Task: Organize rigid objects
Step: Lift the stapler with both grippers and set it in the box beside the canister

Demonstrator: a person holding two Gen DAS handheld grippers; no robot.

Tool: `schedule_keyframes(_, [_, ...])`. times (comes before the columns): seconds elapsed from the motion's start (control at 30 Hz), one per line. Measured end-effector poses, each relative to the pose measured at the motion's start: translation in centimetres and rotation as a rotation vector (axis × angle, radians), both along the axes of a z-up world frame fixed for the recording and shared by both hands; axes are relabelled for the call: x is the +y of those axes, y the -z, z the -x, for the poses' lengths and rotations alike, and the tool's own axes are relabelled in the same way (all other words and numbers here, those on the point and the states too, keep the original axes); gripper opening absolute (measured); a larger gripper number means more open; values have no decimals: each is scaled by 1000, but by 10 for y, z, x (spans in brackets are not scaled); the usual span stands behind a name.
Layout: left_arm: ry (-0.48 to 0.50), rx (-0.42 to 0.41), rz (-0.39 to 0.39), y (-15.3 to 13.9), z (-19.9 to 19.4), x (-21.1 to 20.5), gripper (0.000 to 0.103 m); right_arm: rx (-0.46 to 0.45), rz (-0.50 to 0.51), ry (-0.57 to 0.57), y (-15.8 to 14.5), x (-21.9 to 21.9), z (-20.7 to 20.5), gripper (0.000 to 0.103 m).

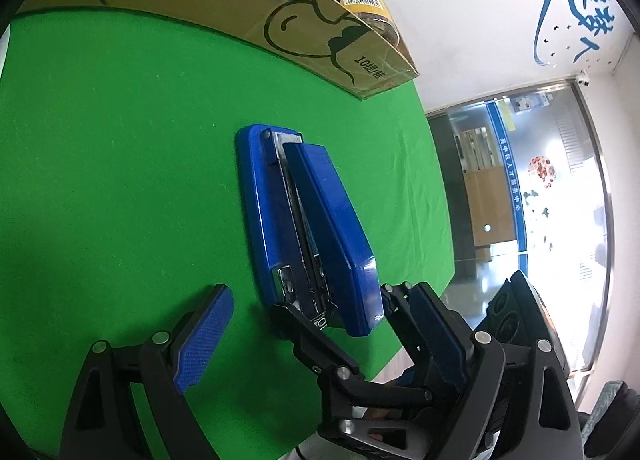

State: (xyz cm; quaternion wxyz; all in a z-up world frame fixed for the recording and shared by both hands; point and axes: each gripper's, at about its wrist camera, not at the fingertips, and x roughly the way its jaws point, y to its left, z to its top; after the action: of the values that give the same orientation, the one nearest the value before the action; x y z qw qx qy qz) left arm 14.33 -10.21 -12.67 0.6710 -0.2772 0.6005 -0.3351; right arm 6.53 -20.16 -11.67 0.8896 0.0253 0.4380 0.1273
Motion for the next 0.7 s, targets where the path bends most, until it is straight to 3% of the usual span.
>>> schedule_keyframes(0.17, [-6, 3, 15, 3, -1, 1, 87, 71, -217, 5, 0, -10, -9, 58])
schedule_keyframes(0.2, [-5, 1, 12, 2, -1, 1, 82, 88, -258, -1, 1, -10, -11, 58])
schedule_keyframes(0.23, [5, 3, 1, 4, -1, -1, 69, 98, -282, -5, 2, -10, -12, 58])
schedule_keyframes(0.27, [6, -6, -8, 3, -1, -1, 68, 108, -300, -10, 2, -9, -13, 58])
schedule_keyframes(0.33, [3, -23, -35, 3, -1, -2, 61, 115, -309, -7, 1, -9, -14, 57])
schedule_keyframes(0.7, [14, -125, -88, -13, -2, 5, 57, 91, -299, -41, -13, 5, -11, 55])
